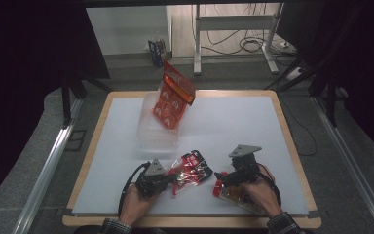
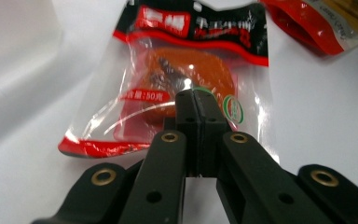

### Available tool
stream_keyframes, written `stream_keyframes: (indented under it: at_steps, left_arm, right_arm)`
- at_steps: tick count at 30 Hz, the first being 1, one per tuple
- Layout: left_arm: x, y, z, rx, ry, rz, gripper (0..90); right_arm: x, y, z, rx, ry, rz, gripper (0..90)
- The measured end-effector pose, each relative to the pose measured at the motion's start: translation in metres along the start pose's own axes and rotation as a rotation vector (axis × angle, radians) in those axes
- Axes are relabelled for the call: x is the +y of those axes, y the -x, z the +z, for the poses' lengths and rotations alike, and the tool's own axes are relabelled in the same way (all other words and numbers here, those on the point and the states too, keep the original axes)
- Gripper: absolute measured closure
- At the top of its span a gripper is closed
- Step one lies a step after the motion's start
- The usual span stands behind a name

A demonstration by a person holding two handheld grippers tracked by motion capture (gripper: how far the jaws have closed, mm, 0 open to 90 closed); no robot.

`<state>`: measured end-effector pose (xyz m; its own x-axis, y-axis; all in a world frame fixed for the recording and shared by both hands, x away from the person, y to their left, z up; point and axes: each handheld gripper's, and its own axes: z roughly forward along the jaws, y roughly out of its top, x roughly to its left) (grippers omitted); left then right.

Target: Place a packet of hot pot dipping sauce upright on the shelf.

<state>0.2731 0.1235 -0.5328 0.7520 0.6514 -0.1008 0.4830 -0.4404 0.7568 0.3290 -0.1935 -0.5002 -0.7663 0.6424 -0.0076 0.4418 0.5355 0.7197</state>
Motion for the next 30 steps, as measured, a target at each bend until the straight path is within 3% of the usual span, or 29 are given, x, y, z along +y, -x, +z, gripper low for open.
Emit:
stream_keyframes:
  at_steps: [6, 12, 15, 20, 30]
  left_arm:
    - [-0.004, -0.001, 0.0, 0.01, -0.045, 0.003, 90.0]
    - [-0.008, -0.003, -0.002, 0.001, -0.058, -0.01, 90.0]
    - [-0.011, -0.002, -0.003, 0.016, -0.078, 0.006, 90.0]
    - [-0.013, -0.003, -0.003, 0.01, -0.078, -0.002, 90.0]
    - [-0.014, -0.005, -0.004, 0.0, -0.078, -0.009, 90.0]
  right_arm:
    - [0.001, -0.002, 0.0, -0.001, -0.001, -0.016, 0.0]
    - [0.004, -0.006, 0.0, 0.003, 0.0, -0.04, 0.0]
    - [0.006, -0.009, 0.0, 0.015, 0.014, -0.037, 0.0]
    - [0.008, -0.016, 0.003, 0.057, 0.018, -0.05, 0.0]
    - [0.013, -0.028, 0.015, 0.162, 0.004, -0.005, 0.0]
